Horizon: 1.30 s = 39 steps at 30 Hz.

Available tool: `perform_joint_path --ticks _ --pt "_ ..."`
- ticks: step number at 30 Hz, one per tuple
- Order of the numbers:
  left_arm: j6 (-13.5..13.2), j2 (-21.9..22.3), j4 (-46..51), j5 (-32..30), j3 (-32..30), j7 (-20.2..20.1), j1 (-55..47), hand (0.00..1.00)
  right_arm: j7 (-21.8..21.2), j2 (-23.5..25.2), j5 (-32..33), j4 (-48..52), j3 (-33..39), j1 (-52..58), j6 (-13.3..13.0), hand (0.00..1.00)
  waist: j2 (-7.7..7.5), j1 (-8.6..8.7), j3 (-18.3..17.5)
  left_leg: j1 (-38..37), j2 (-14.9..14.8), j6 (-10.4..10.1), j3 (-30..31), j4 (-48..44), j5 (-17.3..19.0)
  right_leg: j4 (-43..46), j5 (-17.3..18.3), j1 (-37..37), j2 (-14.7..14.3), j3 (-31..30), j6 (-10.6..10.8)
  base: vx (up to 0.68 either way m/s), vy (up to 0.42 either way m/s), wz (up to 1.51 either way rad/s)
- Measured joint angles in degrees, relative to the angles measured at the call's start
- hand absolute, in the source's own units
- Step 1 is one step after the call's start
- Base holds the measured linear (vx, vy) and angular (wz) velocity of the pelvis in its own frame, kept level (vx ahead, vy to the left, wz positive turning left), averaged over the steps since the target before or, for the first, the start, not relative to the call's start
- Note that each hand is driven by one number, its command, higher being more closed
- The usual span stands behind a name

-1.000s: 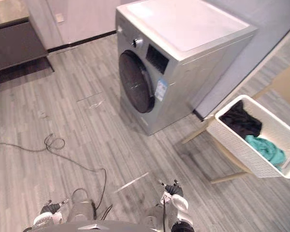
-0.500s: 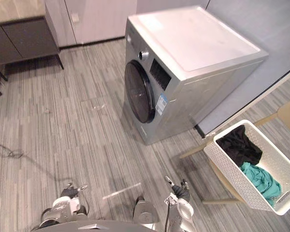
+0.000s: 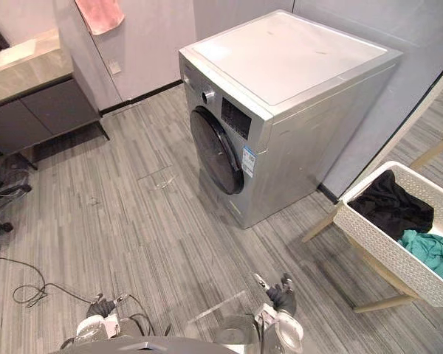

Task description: Pick up the laundry basket with both hands and put the clothes into the washing machine.

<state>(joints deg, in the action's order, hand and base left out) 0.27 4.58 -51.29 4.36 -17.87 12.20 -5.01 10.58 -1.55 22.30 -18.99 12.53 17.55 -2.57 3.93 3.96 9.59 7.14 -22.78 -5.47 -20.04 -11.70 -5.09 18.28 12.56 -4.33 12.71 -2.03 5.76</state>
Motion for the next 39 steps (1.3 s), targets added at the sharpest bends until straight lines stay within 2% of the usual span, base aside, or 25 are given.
perform_joint_path --ticks 1,3,4,5,6,7,8,11,15,17,18,19,20,21,22,23,24,25,26,27,29,31,33,37,39 --pt "0.0 0.1 -0.8 0.0 -1.0 0.1 0.0 0.0 0.1 -0.2 -0.3 0.0 0.6 0.3 0.0 0.0 0.24 0.09 -0.5 -0.5 0.3 -1.5 -0.3 3.0 -0.3 0.3 0.7 -0.6 0.1 -0.6 1.1 0.23 0.497 -0.2" --pt "0.3 0.2 -3.9 -0.1 -2.5 0.2 -0.6 0.0 0.1 -0.6 -0.3 -0.3 2.7 0.3 -0.1 0.0 2.45 -0.13 -2.2 -2.6 1.9 0.0 1.2 6.2 0.2 0.3 1.1 -0.9 -0.3 -2.3 4.7 0.25 0.547 -0.33" --pt "0.9 -2.0 -5.6 -0.1 -3.7 0.3 -0.9 0.0 0.2 1.0 -0.7 -5.1 4.0 -1.3 0.3 0.0 -1.1 0.71 -3.2 -3.9 5.5 -2.4 0.7 5.7 1.6 -0.4 0.7 -0.1 2.4 -4.9 6.8 0.3 0.552 -0.18" --pt "0.8 -4.0 -5.6 -0.1 -3.9 1.0 -1.4 0.0 -0.1 2.8 -1.0 -6.7 3.9 -1.0 0.4 0.0 -2.87 0.77 -4.3 -3.0 7.5 -2.7 0.7 3.6 3.5 -3.5 -1.7 1.0 4.3 -6.4 7.2 0.3 0.48 -0.09" --pt "0.7 -4.7 -5.6 -0.1 -3.9 1.3 -1.1 0.0 -0.1 3.7 -1.3 -7.7 4.0 -1.2 0.5 0.0 -4.0 0.68 -5.0 -2.5 8.0 -3.3 0.8 2.2 4.3 -5.1 -3.1 1.5 5.2 -6.9 7.6 0.26 0.29 -0.12" --pt "0.7 -5.4 -6.0 -0.1 -3.6 1.4 -1.0 0.0 -0.1 4.2 -1.3 -9.7 3.7 -1.6 0.6 0.0 -4.85 0.37 -5.6 -1.6 8.3 -3.9 1.2 -0.6 6.3 -8.4 -6.6 2.8 6.0 -7.0 8.0 0.22 0.232 -0.36" --pt "0.7 -5.8 -6.3 0.0 -2.2 1.3 -0.4 0.0 -0.1 4.2 -1.3 -11.1 4.3 -2.9 0.6 0.0 -5.01 -0.37 -5.7 -1.1 8.4 -4.2 1.3 -2.5 7.2 -10.9 -10.4 3.3 6.5 -7.3 8.6 0.19 0.216 -0.46" --pt "0.6 -5.6 -6.3 0.2 2.1 1.3 1.7 0.0 -0.1 2.9 -1.5 -11.9 5.3 -5.7 0.6 0.0 -4.39 -0.63 -5.5 -1.0 9.8 -3.3 1.0 -3.6 8.2 -12.3 -17.9 1.9 7.6 -8.7 10.3 0.09 0.181 -0.39" --pt "-0.8 -5.8 -5.9 1.4 6.1 1.3 5.2 0.0 -0.1 1.1 -2.0 -13.8 6.2 -8.4 1.6 0.0 -2.22 -0.46 -4.3 -0.3 12.4 -1.8 1.4 -2.8 9.1 -7.3 -22.1 -2.5 8.8 -10.0 9.9 0.02 0.137 0.03" --pt "-0.9 -5.7 -6.2 2.3 7.6 1.3 4.8 0.0 -0.1 0.6 -2.0 -13.7 6.1 -8.9 1.8 0.0 -1.37 -0.33 -3.3 -2.0 13.5 -1.4 1.6 -0.2 9.4 -2.0 -25.2 -5.4 8.4 -10.0 6.4 0.02 0.133 -0.02" --pt "-0.8 -5.7 -6.2 2.3 8.0 1.3 3.4 0.0 -0.1 0.5 -2.5 -13.3 5.5 -9.2 1.8 0.0 -1.09 -0.21 -2.7 -4.1 13.7 -1.3 1.6 2.1 9.3 0.2 -28.8 -6.8 7.4 -9.9 2.0 0.02 0.092 -0.22" --pt "-0.7 -5.9 -6.2 2.3 8.0 1.3 3.0 0.0 -0.1 0.5 -2.5 -13.1 5.0 -9.3 1.8 0.0 -0.85 -0.28 -2.5 -5.1 13.7 -1.1 1.6 3.1 9.2 1.0 -30.0 -7.4 7.0 -9.8 1.1 0.03 0.097 -0.37" --pt "-0.5 -6.2 -6.3 2.2 8.0 1.4 2.7 0.0 -0.1 0.6 -2.6 -12.1 3.5 -9.5 1.8 0.0 -0.31 -0.41 -1.8 -6.4 12.9 -0.7 1.3 4.2 9.1 2.9 -28.6 -8.5 6.0 -9.8 1.7 0.0 0.006 -0.24" --pt "-0.3 -7.0 -6.8 2.2 8.0 1.4 2.4 0.0 -0.3 1.2 -3.5 -10.0 1.5 -9.3 1.8 0.0 -0.43 -0.09 -1.2 -6.2 12.1 0.2 1.2 5.0 8.8 6.0 -20.9 -9.8 2.9 -9.8 3.5 -0.01 -0.047 -0.13" --pt "-0.2 -7.7 -6.8 2.2 7.9 1.5 2.5 0.0 -0.4 1.3 -4.8 -9.3 0.4 -9.2 1.9 0.0 -0.97 -0.04 -0.7 -6.3 11.7 0.5 1.2 5.3 8.5 7.0 -17.2 -10.3 0.9 -9.7 3.4 -0.05 -0.145 -0.01" --pt "-0.1 -8.7 -7.1 2.1 7.9 1.5 2.7 0.0 -0.6 1.2 -6.9 -7.8 -1.2 -9.5 1.8 0.0 -2.67 -0.11 0.2 -6.2 11.4 0.2 1.2 6.3 8.0 6.9 -11.3 -11.5 -3.5 -8.7 3.3 -0.06 -0.203 -0.01" --pt "-0.1 -8.8 -7.9 2.0 7.9 1.4 3.1 0.0 -0.6 1.2 -7.9 -6.1 -1.4 -9.5 1.8 0.0 -3.52 -0.06 0.6 -6.0 11.6 -0.1 1.2 6.7 7.8 4.2 -10.3 -11.5 -4.9 -7.2 2.8 -0.06 -0.187 -0.02" --pt "0.1 -8.8 -8.4 1.9 7.9 1.3 3.4 0.0 -0.6 1.1 -9.0 -4.9 -1.6 -9.5 1.7 0.0 -4.22 -0.04 0.9 -5.8 12.1 -0.5 1.2 6.8 7.6 1.5 -10.1 -11.0 -5.3 -6.2 2.5 -0.03 -0.189 -0.01" --pt "0.5 -8.3 -8.9 1.5 7.7 1.3 3.5 0.0 -0.6 0.3 -10.3 -2.7 -2.2 -9.0 1.4 0.0 -5.42 -0.02 1.0 -5.6 12.8 -1.3 1.4 7.1 7.2 -2.2 -7.6 -9.1 -4.8 -5.4 2.5 -0.05 -0.149 0.04" --pt "0.8 -6.7 -9.6 0.9 7.8 1.2 4.6 0.0 -0.6 -0.7 -11.4 0.1 -2.6 -9.2 1.3 0.0 -2.99 0.27 2.1 -5.2 12.2 -1.6 2.0 8.5 5.7 -3.0 -8.1 -9.0 -5.8 -4.4 2.0 -0.04 -0.135 0.1" --pt "0.9 -5.0 -9.6 -0.1 7.8 1.2 5.2 0.0 -0.7 -2.2 -11.6 3.6 -2.9 -7.9 1.0 0.0 -1.38 1.39 2.4 -5.5 11.8 -2.0 4.0 11.4 3.5 -2.5 -7.5 -9.5 -6.2 -1.5 1.5 0.0 -0.102 0.42" --pt "0.8 -4.4 -9.5 -0.1 7.9 1.2 5.5 0.0 -1.0 -3.2 -12.6 6.7 -3.4 -6.2 0.9 0.0 -0.7 1.19 2.2 -5.7 11.1 -2.7 5.4 12.9 2.2 -1.9 -7.0 -9.2 -6.7 0.3 0.9 0.03 -0.107 0.47" --pt "0.8 -4.7 -9.3 -0.1 7.8 1.2 5.4 0.0 -2.3 -3.7 -14.5 9.7 -4.7 -4.4 0.0 0.0 -0.94 0.87 2.4 -5.8 10.9 -2.8 6.3 13.1 1.9 -2.1 -6.7 -8.0 -6.8 1.6 0.8 0.01 -0.066 0.35" --pt "0.8 -5.9 -8.9 -0.2 7.9 1.1 5.3 0.0 -3.6 -3.2 -17.4 11.4 -5.8 -3.0 -0.4 0.0 -2.58 0.67 2.2 -5.2 12.1 -2.3 7.4 14.9 1.1 -4.2 -7.2 -7.3 -5.6 3.1 1.4 0.01 0.025 0.25" --pt "0.9 -6.1 -9.0 -0.2 8.0 1.1 5.0 0.0 -4.2 -3.1 -18.3 11.4 -6.0 -2.7 -0.4 0.0 -2.59 0.56 2.2 -5.3 13.0 -2.1 7.5 16.0 0.4 -5.9 -8.2 -6.4 -4.8 3.2 1.8 0.05 0.08 0.13"
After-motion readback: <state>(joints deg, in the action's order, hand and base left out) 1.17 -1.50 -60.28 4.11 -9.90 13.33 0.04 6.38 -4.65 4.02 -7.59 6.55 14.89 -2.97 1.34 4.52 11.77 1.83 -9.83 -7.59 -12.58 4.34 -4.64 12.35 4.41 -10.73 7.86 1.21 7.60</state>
